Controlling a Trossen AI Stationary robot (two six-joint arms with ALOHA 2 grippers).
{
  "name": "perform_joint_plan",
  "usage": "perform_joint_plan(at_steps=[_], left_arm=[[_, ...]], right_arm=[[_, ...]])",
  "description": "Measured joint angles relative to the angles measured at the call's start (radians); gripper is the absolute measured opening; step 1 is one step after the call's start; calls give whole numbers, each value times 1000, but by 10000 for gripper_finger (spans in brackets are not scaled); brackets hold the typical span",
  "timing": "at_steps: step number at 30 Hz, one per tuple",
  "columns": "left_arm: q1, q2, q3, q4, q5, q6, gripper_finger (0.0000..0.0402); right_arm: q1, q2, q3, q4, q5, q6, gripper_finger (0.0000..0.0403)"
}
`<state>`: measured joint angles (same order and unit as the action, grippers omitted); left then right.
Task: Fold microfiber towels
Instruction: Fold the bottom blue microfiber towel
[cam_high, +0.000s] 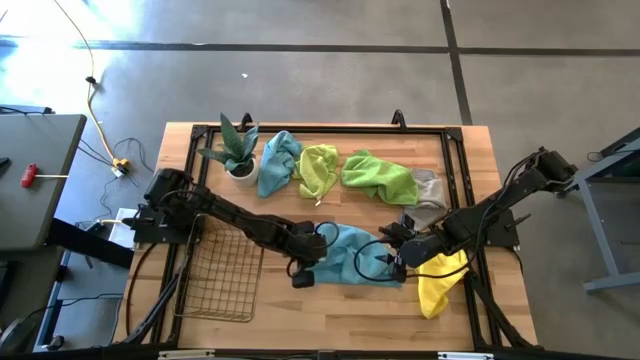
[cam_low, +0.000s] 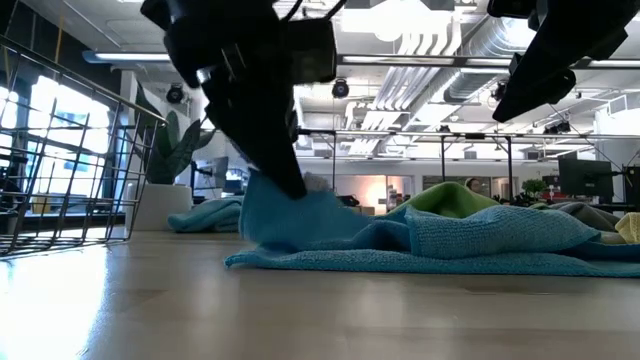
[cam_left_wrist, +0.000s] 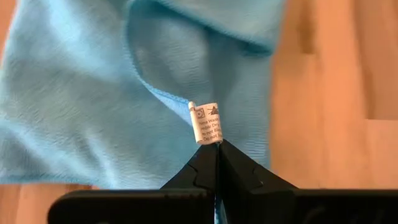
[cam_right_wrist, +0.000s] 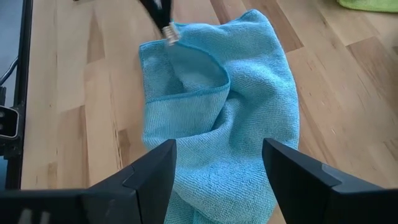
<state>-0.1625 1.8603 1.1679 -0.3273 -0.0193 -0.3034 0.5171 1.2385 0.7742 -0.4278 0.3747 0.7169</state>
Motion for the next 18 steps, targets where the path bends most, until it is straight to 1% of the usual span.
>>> perform_joint_plan(at_steps=[6,11,13,18], left_arm=[[-24,0,76,-50,49,48,1],[-32,0,149,-135,37,110,0],[-31,0,174,-162,29,128,0],[-21,0,234,-251,12,171,0]], right_arm=[[0,0,0,6,-2,46,232],[-2,0,0,53,50,8,232],[-2,0,0,67,54,8,232],[-2,0,0,117,32,86,232]])
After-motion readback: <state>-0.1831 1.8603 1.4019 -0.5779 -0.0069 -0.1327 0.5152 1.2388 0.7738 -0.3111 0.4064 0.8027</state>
